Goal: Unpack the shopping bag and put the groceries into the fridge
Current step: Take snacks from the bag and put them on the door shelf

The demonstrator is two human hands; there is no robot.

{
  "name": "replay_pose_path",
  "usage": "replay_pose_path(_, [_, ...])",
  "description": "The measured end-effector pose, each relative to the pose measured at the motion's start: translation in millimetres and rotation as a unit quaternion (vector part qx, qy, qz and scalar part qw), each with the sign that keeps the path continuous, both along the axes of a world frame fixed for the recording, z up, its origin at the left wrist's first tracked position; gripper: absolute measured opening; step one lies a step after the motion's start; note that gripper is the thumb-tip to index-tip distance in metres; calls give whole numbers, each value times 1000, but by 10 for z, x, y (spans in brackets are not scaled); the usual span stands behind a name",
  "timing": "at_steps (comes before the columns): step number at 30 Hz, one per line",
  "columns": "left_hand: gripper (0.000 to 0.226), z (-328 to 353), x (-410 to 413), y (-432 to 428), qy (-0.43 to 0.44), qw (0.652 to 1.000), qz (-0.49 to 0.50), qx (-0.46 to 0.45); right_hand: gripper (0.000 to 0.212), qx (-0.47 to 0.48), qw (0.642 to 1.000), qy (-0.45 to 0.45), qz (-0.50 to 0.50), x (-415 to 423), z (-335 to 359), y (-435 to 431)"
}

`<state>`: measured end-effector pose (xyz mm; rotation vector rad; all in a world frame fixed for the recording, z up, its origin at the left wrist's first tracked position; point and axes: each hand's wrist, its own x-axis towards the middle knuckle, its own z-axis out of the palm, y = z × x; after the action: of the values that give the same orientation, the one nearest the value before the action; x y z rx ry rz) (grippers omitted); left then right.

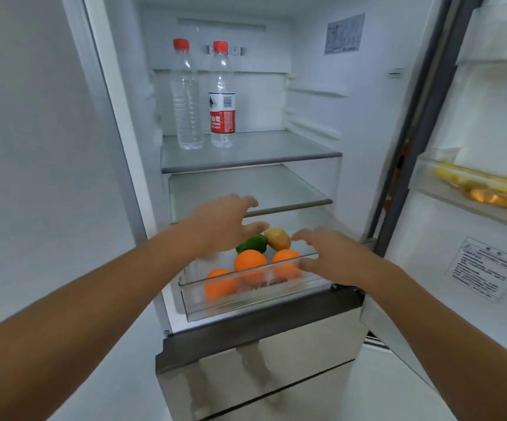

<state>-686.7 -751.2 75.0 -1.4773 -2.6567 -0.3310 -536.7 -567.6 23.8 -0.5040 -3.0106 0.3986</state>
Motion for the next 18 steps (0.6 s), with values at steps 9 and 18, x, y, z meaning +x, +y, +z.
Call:
replay_pose_path(9, [67,-718,210,-339,-40,993,84,-72,53,98,993,-54,37,-232,-122,91])
replay_pose_path(18, [69,-1084,110,-243,15,987,133,-93,61,141,989,-19,34,-364,-192,327])
